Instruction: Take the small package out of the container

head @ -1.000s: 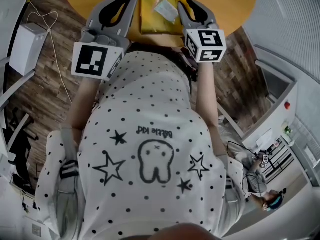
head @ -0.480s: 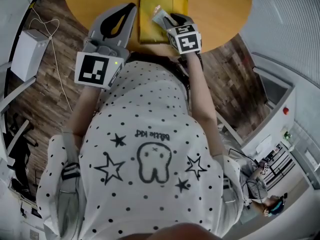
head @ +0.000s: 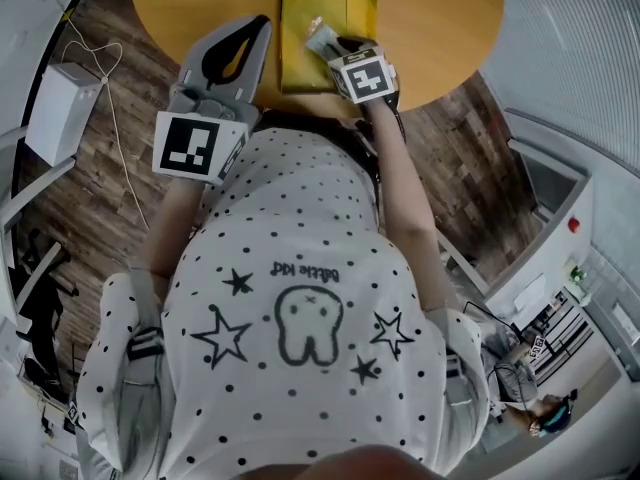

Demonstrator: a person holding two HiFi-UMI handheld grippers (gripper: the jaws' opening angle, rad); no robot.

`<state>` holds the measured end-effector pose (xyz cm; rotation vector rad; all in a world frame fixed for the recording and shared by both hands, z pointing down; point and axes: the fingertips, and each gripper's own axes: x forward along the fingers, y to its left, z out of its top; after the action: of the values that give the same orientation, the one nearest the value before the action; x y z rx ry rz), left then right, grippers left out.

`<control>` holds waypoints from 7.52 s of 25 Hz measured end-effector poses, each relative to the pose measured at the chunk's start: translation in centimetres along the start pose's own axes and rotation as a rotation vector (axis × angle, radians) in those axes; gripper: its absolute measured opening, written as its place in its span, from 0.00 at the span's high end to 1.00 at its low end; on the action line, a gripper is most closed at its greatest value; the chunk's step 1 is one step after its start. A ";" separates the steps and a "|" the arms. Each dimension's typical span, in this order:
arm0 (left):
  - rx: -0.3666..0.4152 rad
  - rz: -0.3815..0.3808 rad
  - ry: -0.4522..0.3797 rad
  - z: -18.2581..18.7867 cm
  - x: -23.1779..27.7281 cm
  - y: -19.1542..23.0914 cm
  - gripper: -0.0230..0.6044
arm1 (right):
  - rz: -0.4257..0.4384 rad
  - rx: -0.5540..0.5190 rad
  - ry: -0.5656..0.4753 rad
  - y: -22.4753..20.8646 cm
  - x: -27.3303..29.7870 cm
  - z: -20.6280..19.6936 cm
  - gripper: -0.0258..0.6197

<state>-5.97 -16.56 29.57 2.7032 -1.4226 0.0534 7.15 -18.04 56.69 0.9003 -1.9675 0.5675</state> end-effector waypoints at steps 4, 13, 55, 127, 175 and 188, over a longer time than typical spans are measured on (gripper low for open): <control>0.000 0.001 0.003 -0.1 0.0 0.0 0.95 | 0.021 -0.047 0.056 0.7 0.4 0.0 0.79; -0.003 0.007 0.007 -0.3 -0.1 0.3 0.95 | 0.019 -0.073 0.101 0.7 0.6 -0.9 0.95; 0.016 -0.055 -0.020 0.7 0.0 0.0 0.95 | -0.114 0.132 -0.594 -3.2 -15.0 12.6 0.95; -0.020 0.114 -0.032 1.3 -4.8 1.7 0.95 | -0.353 0.245 -0.845 -0.6 -30.4 4.2 0.96; -0.062 -0.002 0.016 -0.3 -3.5 -1.3 0.95 | -0.320 0.352 -0.815 0.6 -28.9 1.6 0.95; -0.045 -0.024 -0.009 0.6 -2.8 -1.4 0.95 | -0.336 0.360 -0.832 0.9 -28.9 1.2 0.95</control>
<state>-6.46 -13.52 28.70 2.6870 -1.3759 0.0075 16.07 -7.47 31.25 1.8797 -2.3749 0.3775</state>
